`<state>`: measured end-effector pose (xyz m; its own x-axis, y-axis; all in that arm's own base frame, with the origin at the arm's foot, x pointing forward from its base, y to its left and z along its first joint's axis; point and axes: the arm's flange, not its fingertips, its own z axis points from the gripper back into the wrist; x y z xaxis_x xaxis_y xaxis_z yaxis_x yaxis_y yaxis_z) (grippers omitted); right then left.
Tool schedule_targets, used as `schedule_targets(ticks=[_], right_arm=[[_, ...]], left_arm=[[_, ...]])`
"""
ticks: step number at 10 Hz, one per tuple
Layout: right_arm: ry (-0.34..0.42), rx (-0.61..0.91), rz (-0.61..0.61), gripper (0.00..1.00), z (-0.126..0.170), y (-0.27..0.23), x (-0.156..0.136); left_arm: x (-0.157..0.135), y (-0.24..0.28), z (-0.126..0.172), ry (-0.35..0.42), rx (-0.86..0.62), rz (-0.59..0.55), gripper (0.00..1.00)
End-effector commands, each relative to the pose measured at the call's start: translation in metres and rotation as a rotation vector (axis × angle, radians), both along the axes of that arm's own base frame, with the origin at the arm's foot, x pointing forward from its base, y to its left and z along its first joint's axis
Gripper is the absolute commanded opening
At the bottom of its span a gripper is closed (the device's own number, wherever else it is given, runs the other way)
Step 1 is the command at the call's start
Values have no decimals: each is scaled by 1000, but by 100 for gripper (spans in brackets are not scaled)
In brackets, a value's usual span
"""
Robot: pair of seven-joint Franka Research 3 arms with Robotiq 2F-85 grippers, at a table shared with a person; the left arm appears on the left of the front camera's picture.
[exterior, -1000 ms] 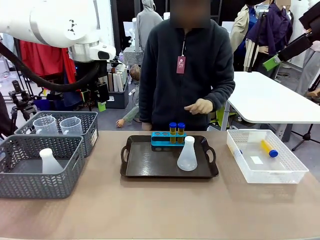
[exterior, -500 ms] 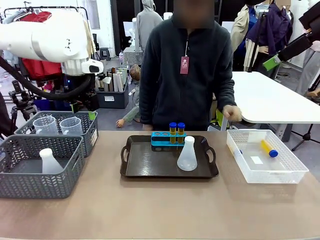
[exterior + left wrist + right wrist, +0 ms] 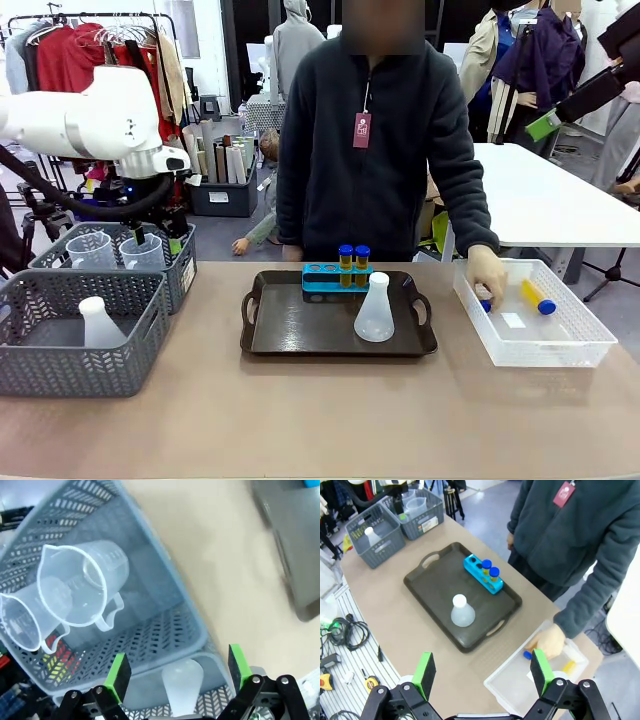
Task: Prepare the laboratory tools.
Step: Pick up one Large Measuring Cup and place it on the Handle tray.
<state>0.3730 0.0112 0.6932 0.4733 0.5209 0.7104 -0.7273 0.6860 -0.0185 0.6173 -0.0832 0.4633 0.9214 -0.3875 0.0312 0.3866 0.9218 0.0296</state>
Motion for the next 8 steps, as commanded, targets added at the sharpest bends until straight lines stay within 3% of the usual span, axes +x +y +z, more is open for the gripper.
schedule_targets(ticks=[1, 4, 8], right_arm=[[-2, 11, 14, 100, 1, 0, 0], [-2, 11, 14, 100, 1, 0, 0], [-2, 11, 14, 100, 1, 0, 0]], left_arm=[[0, 13, -14, -6, 20, 110, 100], [-4, 34, -34, 21, 11, 184, 100], [0, 56, -68, 0, 38, 251, 100]])
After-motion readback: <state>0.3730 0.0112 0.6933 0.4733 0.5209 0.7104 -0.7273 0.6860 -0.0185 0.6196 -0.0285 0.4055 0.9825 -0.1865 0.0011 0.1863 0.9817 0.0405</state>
